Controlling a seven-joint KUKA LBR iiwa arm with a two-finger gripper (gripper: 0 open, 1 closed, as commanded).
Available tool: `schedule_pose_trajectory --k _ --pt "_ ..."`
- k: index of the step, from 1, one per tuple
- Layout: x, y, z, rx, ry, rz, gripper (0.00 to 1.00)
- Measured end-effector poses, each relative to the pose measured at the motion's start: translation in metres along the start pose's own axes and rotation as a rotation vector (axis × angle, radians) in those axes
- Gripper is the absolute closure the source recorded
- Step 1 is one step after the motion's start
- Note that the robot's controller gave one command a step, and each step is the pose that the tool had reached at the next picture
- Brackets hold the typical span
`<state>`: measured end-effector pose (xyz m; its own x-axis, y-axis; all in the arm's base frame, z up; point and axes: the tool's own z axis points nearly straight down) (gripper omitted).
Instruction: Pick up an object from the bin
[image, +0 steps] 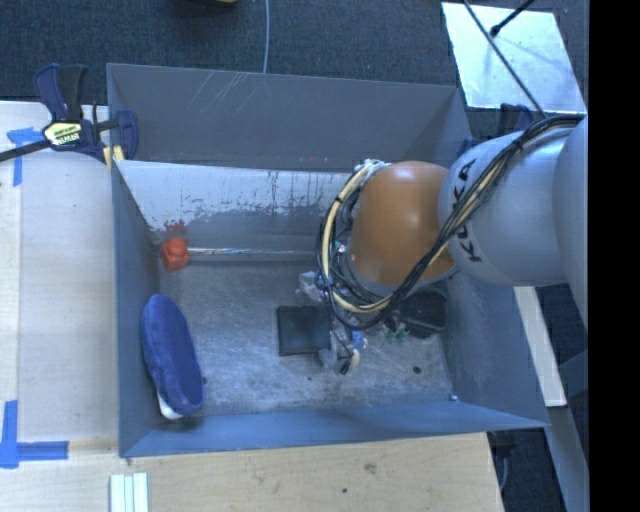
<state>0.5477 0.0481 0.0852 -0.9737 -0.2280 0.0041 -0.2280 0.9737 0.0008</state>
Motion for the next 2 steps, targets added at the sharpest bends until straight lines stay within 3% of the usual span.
schedule_pose_trajectory --k 1,2 --pt "-0.0249 0.0034 0.0142 -0.003 -0.001 -0.456 0.0" --pt "-0.0261 0.0028 0.0139 -0.001 -0.008 -0.453 1.0"
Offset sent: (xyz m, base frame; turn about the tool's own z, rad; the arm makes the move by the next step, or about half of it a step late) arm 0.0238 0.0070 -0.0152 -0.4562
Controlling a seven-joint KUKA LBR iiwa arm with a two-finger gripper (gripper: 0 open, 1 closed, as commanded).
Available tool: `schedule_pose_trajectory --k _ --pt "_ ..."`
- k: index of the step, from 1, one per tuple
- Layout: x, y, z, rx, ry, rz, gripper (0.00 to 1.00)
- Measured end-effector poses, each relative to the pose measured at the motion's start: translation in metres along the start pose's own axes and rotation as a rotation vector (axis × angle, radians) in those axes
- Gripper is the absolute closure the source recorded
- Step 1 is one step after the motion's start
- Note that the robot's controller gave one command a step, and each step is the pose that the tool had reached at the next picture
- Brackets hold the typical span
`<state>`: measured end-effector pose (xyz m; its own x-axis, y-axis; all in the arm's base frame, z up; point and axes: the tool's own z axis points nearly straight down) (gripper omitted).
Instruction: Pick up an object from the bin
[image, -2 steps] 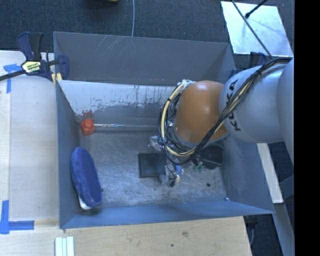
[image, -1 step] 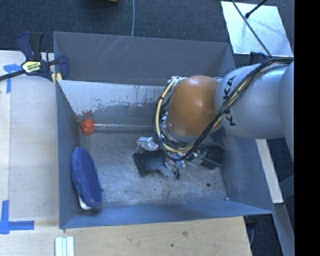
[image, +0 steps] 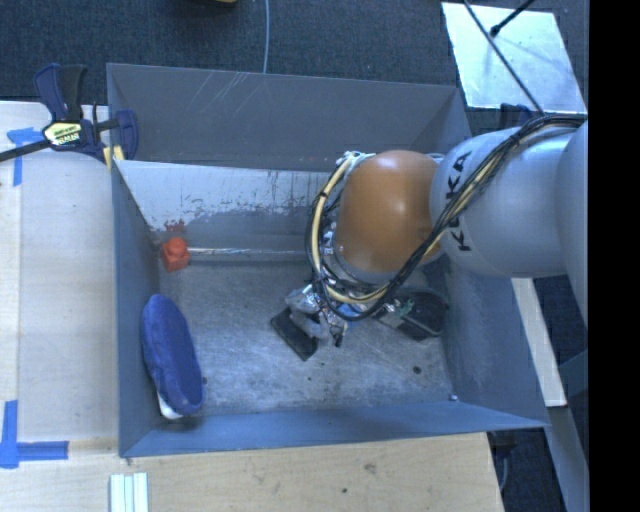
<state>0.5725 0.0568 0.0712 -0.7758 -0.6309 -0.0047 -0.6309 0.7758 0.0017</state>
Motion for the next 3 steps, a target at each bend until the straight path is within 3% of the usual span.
schedule_pose_trajectory --k 1,2,3 --pt "0.001 -0.001 0.001 0.002 0.003 0.001 0.0" --pt "0.001 -0.002 0.0 0.003 0.001 0.002 1.0" --pt "0.006 0.026 -0.123 0.007 -0.006 0.074 1.0"
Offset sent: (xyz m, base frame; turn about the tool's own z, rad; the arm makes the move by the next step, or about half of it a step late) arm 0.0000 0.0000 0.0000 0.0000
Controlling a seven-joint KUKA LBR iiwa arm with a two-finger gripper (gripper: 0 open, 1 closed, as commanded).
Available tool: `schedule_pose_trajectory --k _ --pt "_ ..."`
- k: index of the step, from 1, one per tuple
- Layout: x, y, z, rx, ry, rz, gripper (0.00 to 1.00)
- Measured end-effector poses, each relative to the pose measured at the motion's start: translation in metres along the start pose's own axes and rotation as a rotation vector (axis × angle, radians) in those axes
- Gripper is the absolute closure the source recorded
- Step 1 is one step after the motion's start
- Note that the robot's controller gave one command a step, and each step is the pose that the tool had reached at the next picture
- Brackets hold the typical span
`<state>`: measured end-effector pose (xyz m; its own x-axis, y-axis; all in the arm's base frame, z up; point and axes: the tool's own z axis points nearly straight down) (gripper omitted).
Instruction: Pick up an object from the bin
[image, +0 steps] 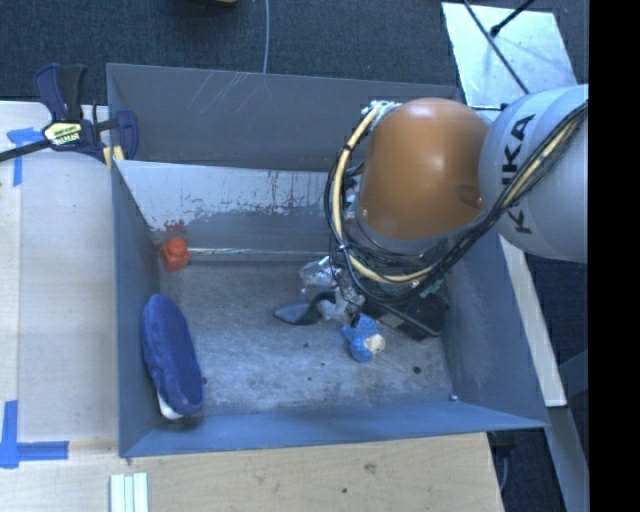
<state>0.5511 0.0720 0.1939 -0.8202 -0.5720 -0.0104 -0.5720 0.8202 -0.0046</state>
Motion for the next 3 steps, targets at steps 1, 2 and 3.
schedule_pose_trajectory --k 1,2,3 --pt "-0.001 0.011 -0.049 -0.004 0.003 -0.402 1.0" --pt "0.008 0.027 0.125 -0.011 0.01 -0.569 1.0" --pt "-0.008 0.063 -0.007 -0.002 -0.002 -0.559 1.0"
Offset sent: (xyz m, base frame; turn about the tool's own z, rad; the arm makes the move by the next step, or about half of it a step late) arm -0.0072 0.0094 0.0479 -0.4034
